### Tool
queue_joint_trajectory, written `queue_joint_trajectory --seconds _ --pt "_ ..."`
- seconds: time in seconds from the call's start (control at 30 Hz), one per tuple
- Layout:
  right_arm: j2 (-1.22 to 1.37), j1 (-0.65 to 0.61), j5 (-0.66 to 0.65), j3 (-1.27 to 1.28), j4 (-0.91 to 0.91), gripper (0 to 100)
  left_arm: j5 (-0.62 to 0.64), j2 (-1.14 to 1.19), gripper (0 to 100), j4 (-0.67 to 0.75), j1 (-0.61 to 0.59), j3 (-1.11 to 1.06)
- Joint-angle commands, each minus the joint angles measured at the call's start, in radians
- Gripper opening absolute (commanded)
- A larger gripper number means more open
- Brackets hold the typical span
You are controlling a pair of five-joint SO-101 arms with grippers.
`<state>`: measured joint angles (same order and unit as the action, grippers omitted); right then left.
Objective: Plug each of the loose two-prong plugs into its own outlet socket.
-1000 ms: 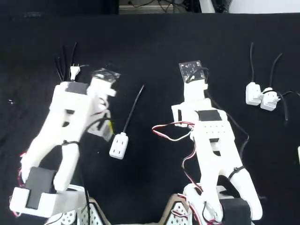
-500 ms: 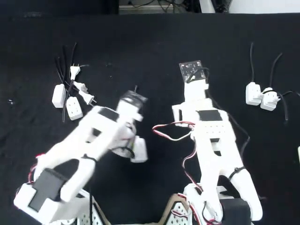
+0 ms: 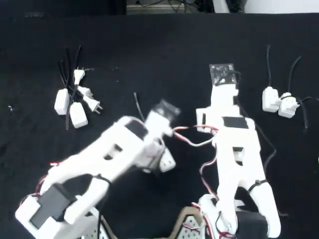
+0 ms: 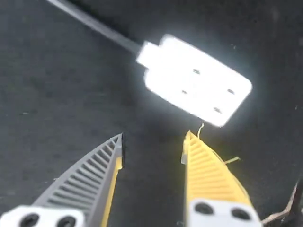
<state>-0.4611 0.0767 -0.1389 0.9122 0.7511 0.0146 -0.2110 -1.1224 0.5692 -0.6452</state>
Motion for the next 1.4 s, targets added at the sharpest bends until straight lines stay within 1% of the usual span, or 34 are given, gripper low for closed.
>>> queue_joint_trajectory --seconds 0.0,0.1,0.17,0.23,0.3,0.4,0.5,0.6,0.73,0.87,1.03,1.17,1.27,1.37 --pt "-0.035 0.017 0.008 -0.065 -0.021 35.7 0.041 -0.048 20 0.008 -0.17 0.166" --pt "-0.035 0.017 0.008 -0.065 -0.021 35.7 0.15 0.02 21 0.207 -0.229 0.139" --pt "-0.035 0.017 0.008 -0.065 -0.021 35.7 0.203 0.086 21 0.356 -0.24 0.113" --pt "-0.035 0.017 0.008 -0.064 -0.021 35.7 0.229 0.16 21 0.473 -0.234 0.104" --pt "-0.035 0.017 0.008 -0.062 -0.021 35.7 0.226 0.23 21 0.537 -0.22 0.113" --pt "-0.035 0.017 0.008 -0.062 -0.021 35.7 0.226 0.321 21 0.549 -0.229 0.15" --pt "-0.035 0.017 0.008 -0.062 -0.021 35.7 0.224 0.377 20 0.489 -0.294 0.17" --pt "-0.035 0.015 0.008 -0.065 -0.021 35.7 0.226 0.387 20 0.351 -0.351 0.197" --pt "-0.035 0.015 0.008 -0.059 -0.044 35.7 0.229 0.387 20 0.149 -0.395 0.211" --pt "-0.035 0.015 0.008 -0.058 -0.048 35.7 0.226 0.387 20 0.037 -0.43 0.205" --pt "-0.035 0.015 0.008 -0.058 -0.046 35.7 0.219 0.387 20 -0.034 -0.475 0.203" --pt "-0.035 0.015 0.008 -0.058 -0.046 35.7 0.112 0.385 20 -0.077 -0.481 0.159" --pt "-0.035 0.015 0.008 -0.058 -0.048 35.7 0.058 0.356 20 -0.072 -0.481 0.085" --pt "-0.035 0.015 0.008 -0.058 -0.046 35.7 0.015 0.279 20 -0.075 -0.492 0.007"
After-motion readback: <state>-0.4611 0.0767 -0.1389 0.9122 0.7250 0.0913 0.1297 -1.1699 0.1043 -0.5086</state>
